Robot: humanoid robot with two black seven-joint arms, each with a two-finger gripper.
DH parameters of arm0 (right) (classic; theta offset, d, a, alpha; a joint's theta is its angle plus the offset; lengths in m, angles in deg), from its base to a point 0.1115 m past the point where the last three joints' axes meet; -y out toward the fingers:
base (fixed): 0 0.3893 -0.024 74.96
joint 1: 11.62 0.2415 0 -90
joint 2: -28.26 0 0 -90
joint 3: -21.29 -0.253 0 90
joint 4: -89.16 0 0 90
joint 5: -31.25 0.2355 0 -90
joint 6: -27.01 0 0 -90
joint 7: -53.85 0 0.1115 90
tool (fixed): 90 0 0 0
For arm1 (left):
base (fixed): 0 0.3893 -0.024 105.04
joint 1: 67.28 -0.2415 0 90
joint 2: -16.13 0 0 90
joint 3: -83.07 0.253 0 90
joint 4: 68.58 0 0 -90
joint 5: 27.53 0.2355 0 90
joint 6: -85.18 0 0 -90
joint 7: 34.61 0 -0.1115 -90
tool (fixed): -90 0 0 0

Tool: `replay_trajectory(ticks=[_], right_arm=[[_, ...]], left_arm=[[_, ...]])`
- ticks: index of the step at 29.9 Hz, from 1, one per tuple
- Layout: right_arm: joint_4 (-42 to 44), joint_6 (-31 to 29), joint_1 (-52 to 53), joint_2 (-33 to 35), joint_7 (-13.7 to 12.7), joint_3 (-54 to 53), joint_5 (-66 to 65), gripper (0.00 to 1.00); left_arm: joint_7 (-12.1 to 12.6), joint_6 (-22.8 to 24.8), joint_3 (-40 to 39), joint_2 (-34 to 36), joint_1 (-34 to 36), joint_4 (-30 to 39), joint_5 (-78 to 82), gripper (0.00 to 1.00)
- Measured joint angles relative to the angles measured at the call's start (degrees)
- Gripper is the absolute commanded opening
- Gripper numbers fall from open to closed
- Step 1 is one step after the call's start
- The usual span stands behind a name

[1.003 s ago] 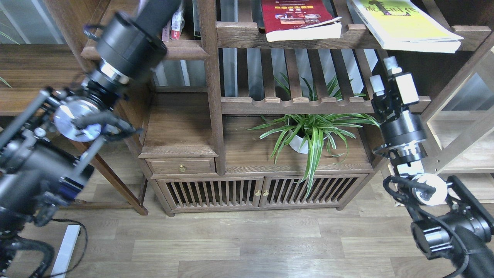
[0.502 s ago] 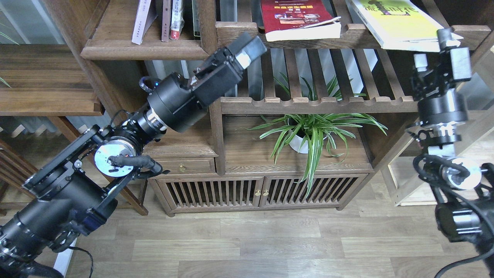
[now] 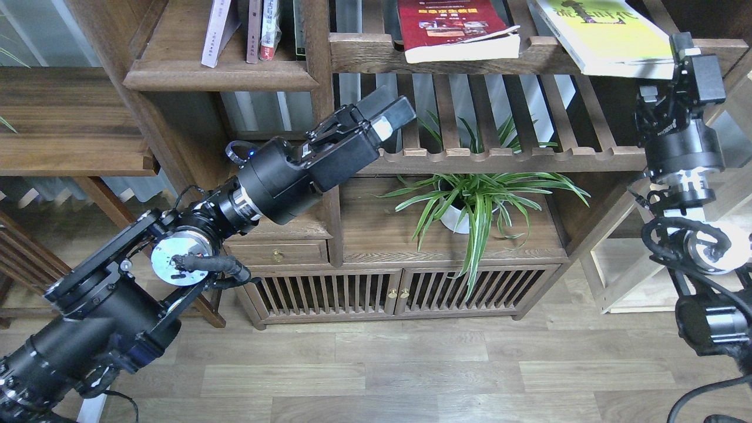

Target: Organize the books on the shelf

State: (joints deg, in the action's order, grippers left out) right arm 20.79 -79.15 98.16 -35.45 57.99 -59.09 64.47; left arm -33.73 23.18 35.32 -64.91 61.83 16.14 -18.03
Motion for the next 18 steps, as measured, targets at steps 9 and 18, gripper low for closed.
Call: replay_trajectory(ticks=[9, 18], right_arm=[[0.0, 7.3, 2.3, 0.0, -0.3, 0.1, 1.2, 0.82], [0.0, 11.0, 3.2, -0.1, -0.8, 0.2, 1.2, 0.69]], left_arm=[[0.1, 0.0, -0.5, 0.3, 0.0, 0.0, 0.0, 0.95], [0.3, 0.0, -1.1, 0.4, 0.0, 0.1, 0.0, 0.95]])
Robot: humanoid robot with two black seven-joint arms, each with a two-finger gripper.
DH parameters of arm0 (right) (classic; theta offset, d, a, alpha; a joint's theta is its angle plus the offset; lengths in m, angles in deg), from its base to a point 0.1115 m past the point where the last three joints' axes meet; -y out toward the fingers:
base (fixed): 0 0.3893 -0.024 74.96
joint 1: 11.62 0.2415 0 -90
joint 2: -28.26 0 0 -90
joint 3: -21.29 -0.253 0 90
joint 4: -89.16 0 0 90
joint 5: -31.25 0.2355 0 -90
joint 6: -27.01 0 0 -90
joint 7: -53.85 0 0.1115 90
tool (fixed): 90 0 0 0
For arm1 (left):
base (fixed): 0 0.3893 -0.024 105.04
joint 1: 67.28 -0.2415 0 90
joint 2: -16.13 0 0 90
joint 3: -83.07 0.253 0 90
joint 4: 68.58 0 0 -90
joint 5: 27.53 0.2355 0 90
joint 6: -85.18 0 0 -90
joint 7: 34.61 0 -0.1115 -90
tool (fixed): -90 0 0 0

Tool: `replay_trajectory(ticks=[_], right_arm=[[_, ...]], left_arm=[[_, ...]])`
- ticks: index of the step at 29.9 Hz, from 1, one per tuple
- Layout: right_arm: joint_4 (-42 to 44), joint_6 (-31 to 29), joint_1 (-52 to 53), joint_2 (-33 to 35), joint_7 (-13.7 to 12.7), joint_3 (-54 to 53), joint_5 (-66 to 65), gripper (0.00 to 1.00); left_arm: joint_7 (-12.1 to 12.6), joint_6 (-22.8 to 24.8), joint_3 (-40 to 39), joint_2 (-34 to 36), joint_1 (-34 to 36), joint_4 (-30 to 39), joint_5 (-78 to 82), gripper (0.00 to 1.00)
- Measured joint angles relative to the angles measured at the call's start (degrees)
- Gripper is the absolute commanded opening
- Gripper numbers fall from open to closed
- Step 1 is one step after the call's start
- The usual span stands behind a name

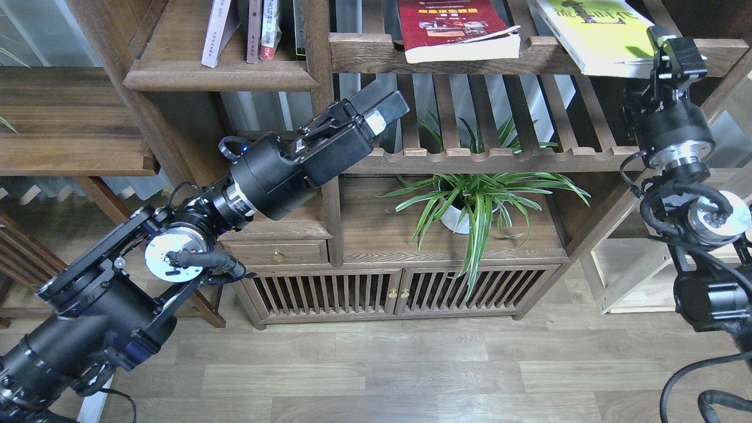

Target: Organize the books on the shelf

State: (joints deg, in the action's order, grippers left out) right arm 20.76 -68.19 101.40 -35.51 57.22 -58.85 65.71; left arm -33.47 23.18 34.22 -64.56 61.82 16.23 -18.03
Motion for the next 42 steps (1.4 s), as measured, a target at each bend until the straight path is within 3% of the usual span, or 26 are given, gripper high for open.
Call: replay_trajectory(ticks=[5, 12, 24, 35, 42], right_arm=[[0.0, 2.2, 0.6, -0.1, -0.5, 0.6, 0.0, 0.65], [0.0, 3.3, 0.7, -0.4, -0.7, 0.7, 0.0, 0.46], [0.4, 2.5, 1.0, -0.9, -0.6, 0.0, -0.1, 0.22], [1.1, -4.3, 0.7, -2.0, 0.0, -0.4, -0.1, 0.06], [1.2, -9.6, -0.6, -2.2, 0.1, -0.6, 0.0, 0.05]], left_arm=[[0.0, 0.0, -0.1, 0.0, 0.0, 0.0, 0.0, 0.95], [0.0, 0.0, -0.4, 0.0, 0.0, 0.0, 0.0, 0.95], [0.0, 0.0, -0.7, 0.1, 0.0, 0.0, 0.0, 0.95], [0.0, 0.0, -0.8, 0.2, -0.1, 0.0, 0.0, 0.95], [0.0, 0.0, -0.6, 0.4, -0.7, 0.0, 0.0, 0.98]])
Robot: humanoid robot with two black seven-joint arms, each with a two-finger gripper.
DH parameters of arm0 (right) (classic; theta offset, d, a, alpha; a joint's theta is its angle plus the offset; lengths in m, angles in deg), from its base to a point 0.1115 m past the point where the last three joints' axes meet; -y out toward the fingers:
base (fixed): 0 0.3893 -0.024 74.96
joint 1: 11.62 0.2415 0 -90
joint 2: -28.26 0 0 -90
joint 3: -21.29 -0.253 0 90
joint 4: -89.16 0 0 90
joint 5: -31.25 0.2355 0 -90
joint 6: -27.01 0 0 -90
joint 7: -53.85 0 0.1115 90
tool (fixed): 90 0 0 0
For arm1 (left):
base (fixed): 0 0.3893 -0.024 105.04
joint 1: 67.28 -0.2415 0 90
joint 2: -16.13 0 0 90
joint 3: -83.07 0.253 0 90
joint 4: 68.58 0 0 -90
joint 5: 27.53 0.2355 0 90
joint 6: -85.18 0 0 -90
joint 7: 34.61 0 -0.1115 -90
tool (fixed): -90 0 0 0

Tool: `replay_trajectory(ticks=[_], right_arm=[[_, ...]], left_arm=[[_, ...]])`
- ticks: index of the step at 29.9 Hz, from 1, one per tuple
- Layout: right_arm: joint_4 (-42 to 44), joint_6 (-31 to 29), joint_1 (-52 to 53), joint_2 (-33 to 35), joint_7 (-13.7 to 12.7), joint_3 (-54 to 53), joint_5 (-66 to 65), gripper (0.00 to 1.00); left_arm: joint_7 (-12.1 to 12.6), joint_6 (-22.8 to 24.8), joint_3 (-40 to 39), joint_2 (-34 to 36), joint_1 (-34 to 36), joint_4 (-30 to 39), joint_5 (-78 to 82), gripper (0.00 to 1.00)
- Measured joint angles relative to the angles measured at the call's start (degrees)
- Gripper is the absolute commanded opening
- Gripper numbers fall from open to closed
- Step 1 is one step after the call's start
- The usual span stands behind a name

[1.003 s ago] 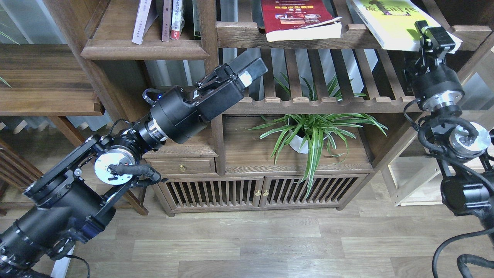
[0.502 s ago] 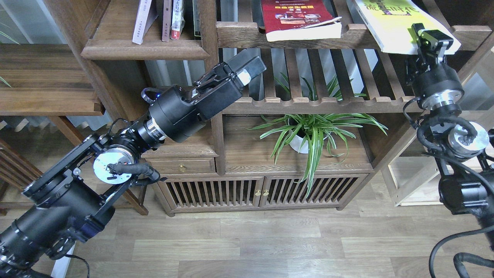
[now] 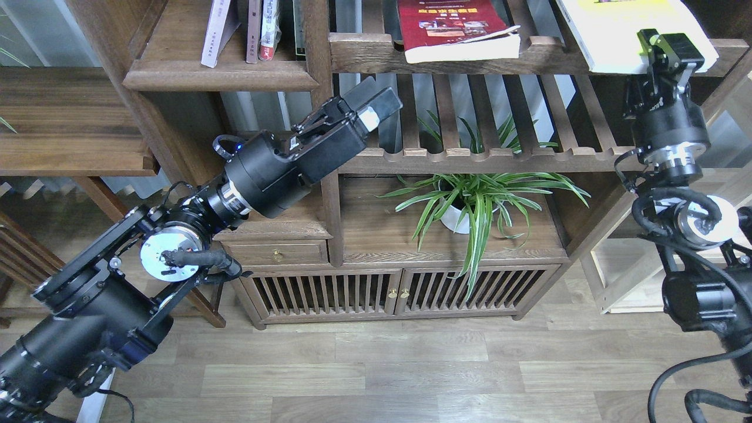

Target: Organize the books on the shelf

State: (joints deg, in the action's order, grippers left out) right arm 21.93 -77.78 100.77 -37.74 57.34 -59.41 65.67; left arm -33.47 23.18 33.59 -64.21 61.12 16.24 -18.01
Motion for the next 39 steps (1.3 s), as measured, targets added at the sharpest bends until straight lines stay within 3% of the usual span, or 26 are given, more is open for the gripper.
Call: replay_trajectory(ticks=[10, 39], right_arm=[[-0.9, -12.6, -5.6, -0.3, 0.0, -0.5, 0.2, 0.04], [-4.6, -13.2, -22.4, -0.4, 0.1, -0.7, 0.3, 0.04]], left_arm=[[-0.5, 0.0, -0.1, -0.8, -1.5, -0.1, -0.1, 0.99], [-0.4, 0.0, -0.1, -4.9, -5.6, -1.8, -0.6, 0.99]])
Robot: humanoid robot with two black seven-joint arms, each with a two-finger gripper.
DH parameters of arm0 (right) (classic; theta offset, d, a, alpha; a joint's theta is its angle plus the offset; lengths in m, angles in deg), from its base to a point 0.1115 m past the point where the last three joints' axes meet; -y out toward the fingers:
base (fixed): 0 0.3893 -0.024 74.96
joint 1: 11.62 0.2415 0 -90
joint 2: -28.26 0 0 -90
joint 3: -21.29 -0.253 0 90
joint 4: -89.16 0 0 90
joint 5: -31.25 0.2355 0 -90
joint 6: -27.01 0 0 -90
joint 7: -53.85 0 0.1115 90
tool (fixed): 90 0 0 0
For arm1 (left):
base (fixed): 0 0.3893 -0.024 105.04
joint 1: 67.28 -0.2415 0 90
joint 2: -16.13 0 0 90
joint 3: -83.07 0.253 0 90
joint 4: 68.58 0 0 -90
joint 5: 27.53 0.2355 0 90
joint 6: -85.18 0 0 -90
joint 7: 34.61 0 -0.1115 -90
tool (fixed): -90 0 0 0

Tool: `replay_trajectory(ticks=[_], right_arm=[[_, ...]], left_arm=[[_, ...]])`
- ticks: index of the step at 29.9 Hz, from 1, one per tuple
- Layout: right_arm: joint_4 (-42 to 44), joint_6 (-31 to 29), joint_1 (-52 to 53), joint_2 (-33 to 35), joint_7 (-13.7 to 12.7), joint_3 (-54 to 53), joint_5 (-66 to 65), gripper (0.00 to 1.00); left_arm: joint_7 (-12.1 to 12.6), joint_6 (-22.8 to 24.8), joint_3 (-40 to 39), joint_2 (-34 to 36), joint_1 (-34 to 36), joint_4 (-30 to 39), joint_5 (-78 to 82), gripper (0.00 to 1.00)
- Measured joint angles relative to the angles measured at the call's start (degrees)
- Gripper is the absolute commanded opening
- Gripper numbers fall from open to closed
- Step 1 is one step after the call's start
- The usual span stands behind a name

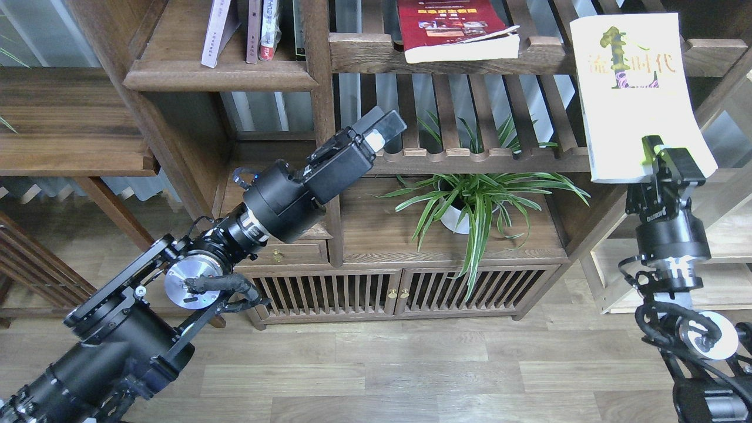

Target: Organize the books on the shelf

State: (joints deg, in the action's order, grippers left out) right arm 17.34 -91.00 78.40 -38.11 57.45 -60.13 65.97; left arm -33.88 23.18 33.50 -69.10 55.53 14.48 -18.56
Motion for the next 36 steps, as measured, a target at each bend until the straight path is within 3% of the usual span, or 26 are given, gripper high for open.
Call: replay_trajectory(ticks=[16, 36], right_arm=[[0.0, 0.0, -3.0, -1.3, 0.8, -0.5, 0.4, 0.03], [0.0, 0.0, -6.6, -2.0, 0.8, -0.5, 0.3, 0.03]], left_arm=[[0.2, 0.0, 0.8, -2.4, -2.9, -7.4, -0.1, 0.99], [0.2, 0.0, 0.9, -4.8, -4.1, -7.8, -0.6, 0.99]])
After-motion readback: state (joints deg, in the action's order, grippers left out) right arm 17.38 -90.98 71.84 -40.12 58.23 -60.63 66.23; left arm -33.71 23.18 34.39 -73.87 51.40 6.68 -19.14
